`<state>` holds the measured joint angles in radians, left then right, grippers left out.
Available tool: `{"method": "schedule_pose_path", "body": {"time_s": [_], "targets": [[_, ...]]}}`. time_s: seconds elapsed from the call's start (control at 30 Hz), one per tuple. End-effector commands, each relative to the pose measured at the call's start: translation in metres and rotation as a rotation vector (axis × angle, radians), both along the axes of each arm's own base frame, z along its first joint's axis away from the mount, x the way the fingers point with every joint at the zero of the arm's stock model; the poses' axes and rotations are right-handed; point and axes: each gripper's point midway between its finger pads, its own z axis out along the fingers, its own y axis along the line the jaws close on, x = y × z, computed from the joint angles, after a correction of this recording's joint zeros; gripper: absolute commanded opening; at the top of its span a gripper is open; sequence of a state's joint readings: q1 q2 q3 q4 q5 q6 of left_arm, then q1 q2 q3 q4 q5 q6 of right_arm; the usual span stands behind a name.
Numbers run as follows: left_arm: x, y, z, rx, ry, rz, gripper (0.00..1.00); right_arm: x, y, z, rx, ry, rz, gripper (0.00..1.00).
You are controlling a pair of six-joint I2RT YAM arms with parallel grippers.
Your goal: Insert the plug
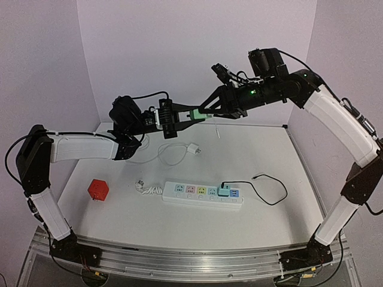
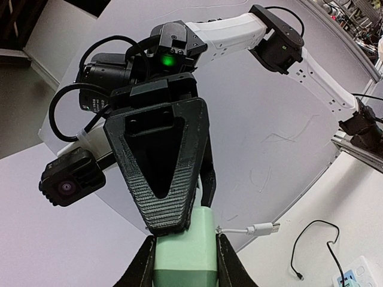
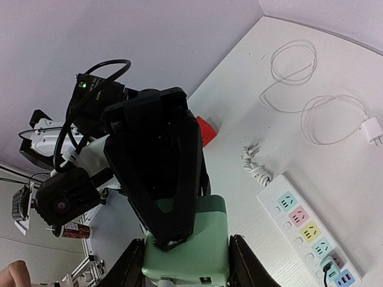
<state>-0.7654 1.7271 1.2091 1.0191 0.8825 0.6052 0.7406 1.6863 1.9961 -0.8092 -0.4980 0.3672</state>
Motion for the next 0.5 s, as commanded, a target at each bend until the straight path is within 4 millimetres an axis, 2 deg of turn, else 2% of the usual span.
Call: {"method": "schedule_pose_path", "body": {"time_s": [0.0, 0.07, 0.17, 0.27, 0.4, 0.43, 0.47], "targets": [[-0.005, 0.006, 0.022, -0.054, -0.046, 0.027, 0.0, -0.005, 0.011, 0.003, 0.028, 0.008, 0.036, 0.37], [-0.004, 0.006, 0.022, -0.056, -0.047, 0.033, 0.0, -0.006, 0.011, 0.001, 0.024, 0.015, 0.036, 0.29], [-0.003, 0.006, 0.022, -0.058, -0.046, 0.047, 0.0, -0.007, 0.01, -0.001, 0.02, 0.025, 0.032, 0.09], [0.002, 0.006, 0.023, -0.059, -0.036, 0.065, 0.0, -0.009, 0.008, -0.003, 0.018, 0.04, 0.027, 0.0], [0.004, 0.006, 0.022, -0.063, -0.035, 0.083, 0.0, -0.01, 0.005, -0.011, 0.004, 0.079, 0.001, 0.0], [0.005, 0.006, 0.022, -0.063, -0.035, 0.084, 0.0, -0.011, 0.005, -0.013, 0.003, 0.092, -0.002, 0.07], [0.005, 0.006, 0.022, -0.064, -0.035, 0.084, 0.0, -0.012, 0.004, -0.014, 0.003, 0.104, -0.004, 0.18]]}}
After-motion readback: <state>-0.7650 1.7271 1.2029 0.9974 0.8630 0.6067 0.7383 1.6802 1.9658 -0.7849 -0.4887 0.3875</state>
